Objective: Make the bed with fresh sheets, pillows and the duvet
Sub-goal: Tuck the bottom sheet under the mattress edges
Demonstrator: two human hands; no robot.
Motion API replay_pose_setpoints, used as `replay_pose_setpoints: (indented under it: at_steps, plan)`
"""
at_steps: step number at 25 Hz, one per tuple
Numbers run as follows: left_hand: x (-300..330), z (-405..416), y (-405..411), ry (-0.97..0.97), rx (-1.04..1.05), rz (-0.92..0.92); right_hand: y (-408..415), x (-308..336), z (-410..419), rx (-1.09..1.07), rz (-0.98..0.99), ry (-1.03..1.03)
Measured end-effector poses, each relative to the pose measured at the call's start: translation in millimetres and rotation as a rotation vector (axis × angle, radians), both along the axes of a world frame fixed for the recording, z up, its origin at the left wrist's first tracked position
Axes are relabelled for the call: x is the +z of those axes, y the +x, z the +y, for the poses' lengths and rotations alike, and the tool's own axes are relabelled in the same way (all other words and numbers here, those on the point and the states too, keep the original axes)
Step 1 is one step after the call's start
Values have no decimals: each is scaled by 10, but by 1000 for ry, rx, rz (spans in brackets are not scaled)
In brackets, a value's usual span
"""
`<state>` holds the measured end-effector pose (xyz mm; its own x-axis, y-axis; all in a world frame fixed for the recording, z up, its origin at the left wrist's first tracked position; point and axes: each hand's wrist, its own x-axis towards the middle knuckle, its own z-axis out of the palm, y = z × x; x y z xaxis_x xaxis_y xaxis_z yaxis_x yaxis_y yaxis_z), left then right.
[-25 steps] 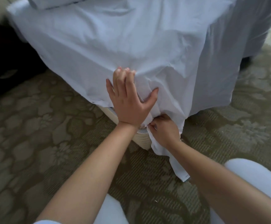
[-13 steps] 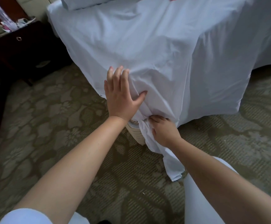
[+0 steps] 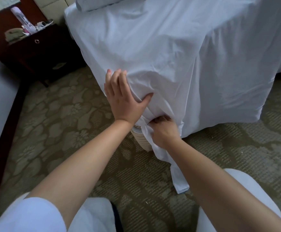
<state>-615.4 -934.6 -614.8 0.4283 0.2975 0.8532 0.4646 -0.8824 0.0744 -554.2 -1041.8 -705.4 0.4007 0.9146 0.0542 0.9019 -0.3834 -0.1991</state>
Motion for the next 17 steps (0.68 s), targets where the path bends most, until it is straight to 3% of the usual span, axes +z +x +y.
replay_pose_setpoints:
  at_steps: [6,10,14,17]
  plan:
    - [12,-90,-10,-41,7,-23,-102,-274,-348,77,-6,135]
    - [61,-96,-56,-46,9,-4,-118,-422,-272,208,-198,326]
    - [76,-61,-94,27,-9,13,-213,-491,-152,404,-442,286]
    - [56,11,-107,81,-7,3,-204,-430,-60,215,-457,318]
